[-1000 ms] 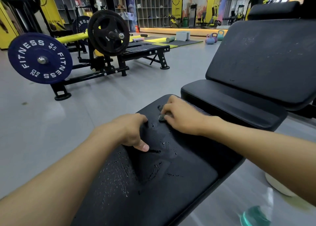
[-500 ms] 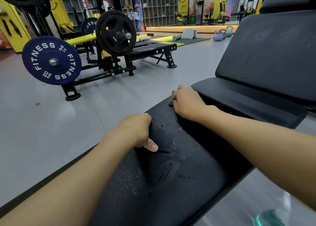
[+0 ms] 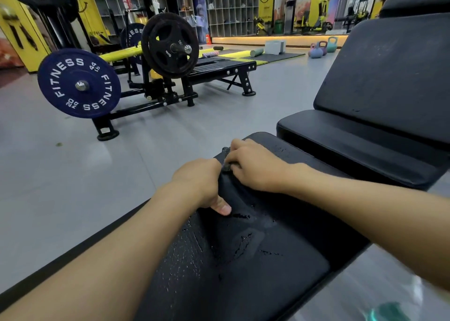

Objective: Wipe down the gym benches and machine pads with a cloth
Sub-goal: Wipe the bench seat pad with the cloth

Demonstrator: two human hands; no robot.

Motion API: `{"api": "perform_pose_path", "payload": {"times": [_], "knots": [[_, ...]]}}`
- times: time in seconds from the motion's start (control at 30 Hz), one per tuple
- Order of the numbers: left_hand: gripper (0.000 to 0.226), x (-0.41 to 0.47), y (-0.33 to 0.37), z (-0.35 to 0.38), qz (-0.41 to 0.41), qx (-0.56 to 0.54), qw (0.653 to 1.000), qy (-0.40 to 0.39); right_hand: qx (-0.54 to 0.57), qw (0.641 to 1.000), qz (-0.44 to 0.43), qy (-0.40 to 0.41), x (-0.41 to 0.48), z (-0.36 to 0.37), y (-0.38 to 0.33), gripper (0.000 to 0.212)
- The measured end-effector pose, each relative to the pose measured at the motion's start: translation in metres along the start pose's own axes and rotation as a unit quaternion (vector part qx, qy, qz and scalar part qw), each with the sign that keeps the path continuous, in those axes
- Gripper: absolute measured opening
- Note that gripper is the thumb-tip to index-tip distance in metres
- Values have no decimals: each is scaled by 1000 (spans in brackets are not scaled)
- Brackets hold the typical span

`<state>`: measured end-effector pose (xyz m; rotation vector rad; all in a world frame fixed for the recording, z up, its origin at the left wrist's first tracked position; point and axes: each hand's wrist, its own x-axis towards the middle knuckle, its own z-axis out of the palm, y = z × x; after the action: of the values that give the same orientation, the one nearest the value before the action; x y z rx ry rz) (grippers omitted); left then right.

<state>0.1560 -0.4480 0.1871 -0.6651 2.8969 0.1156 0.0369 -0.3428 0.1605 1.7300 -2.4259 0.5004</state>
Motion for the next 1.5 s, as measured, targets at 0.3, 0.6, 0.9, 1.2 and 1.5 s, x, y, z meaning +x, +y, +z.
{"api": "perform_pose_path", "payload": {"times": [0.3, 0.6, 0.9, 1.2, 1.5], "knots": [[69, -4, 2, -2, -14, -1, 1000, -2, -49, 998, 41, 21, 15, 2, 4, 30], [71, -8, 4, -3, -18, -10, 1000, 2, -64, 992, 102, 30, 34, 1, 10, 28], [58, -15, 5, 1, -30, -42, 998, -26, -93, 983, 154, 37, 37, 2, 5, 32], [63, -19, 3, 3, -22, -70, 997, 2, -74, 988, 133, 25, 23, -10, 26, 29], [65, -19, 0, 9, -24, -81, 996, 7, -10, 999, 38, 11, -11, -11, 16, 23]]}}
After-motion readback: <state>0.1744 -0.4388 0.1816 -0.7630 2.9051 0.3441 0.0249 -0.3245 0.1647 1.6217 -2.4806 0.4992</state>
